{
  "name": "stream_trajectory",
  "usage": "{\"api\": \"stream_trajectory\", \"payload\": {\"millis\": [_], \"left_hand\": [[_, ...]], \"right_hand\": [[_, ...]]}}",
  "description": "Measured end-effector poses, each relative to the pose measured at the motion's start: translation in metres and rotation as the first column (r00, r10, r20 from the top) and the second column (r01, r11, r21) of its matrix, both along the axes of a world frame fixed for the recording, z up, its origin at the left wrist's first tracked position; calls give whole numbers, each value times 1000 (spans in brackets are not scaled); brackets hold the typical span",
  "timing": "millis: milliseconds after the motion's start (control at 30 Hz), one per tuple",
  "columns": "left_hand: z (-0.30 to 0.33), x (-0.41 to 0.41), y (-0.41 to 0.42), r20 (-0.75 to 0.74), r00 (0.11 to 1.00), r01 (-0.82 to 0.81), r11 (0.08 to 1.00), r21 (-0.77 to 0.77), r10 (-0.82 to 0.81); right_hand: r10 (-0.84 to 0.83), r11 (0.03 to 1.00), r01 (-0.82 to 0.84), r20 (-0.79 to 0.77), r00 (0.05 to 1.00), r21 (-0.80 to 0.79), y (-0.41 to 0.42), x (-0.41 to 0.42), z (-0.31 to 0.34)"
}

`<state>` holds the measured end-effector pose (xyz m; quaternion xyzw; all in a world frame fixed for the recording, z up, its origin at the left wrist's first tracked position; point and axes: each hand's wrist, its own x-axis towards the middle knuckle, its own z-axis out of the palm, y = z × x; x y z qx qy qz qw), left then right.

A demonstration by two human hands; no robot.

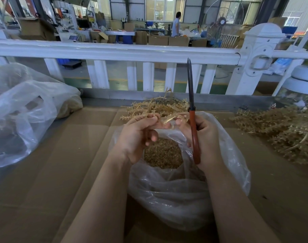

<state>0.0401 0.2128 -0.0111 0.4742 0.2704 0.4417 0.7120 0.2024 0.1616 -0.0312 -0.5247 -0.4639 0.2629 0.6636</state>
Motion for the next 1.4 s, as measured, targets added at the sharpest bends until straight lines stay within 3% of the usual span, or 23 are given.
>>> {"api": "stream_trajectory", "payload": {"millis": [200, 300, 367, 533, 767, 900, 1000, 1400], "left_hand": [[-2, 1, -2, -25, 997, 78, 995, 58, -76], [-1, 0, -2, -18, 993, 120, 984, 130, -119], [0, -1, -3, 34, 989, 139, 976, 169, -147], [1, -3, -1, 188, 969, 130, 976, 173, -162], [-1, 4, -2, 53, 999, -11, 986, 164, 2], [2, 5, -3, 1, 980, -194, 963, 187, 197], [3, 4, -3, -32, 954, -286, 937, 201, 299], [-1, 6, -1, -76, 965, -229, 948, 223, 251]], "right_hand": [[52, 997, -52, 14, 999, 47, -4, -4, 6], [92, 993, -87, -57, 994, 82, -5, -4, 7], [138, 988, -127, -134, 981, 84, -4, -1, 4], [194, 980, -187, -140, 971, 64, -3, 2, 4], [254, 961, -275, -327, 910, -20, -2, 3, 3], [305, 946, -324, -361, 881, 7, -4, 8, 3], [258, 963, -271, -273, 927, -9, -5, 11, 3], [211, 972, -228, -213, 954, -54, -7, 5, 6]]}}
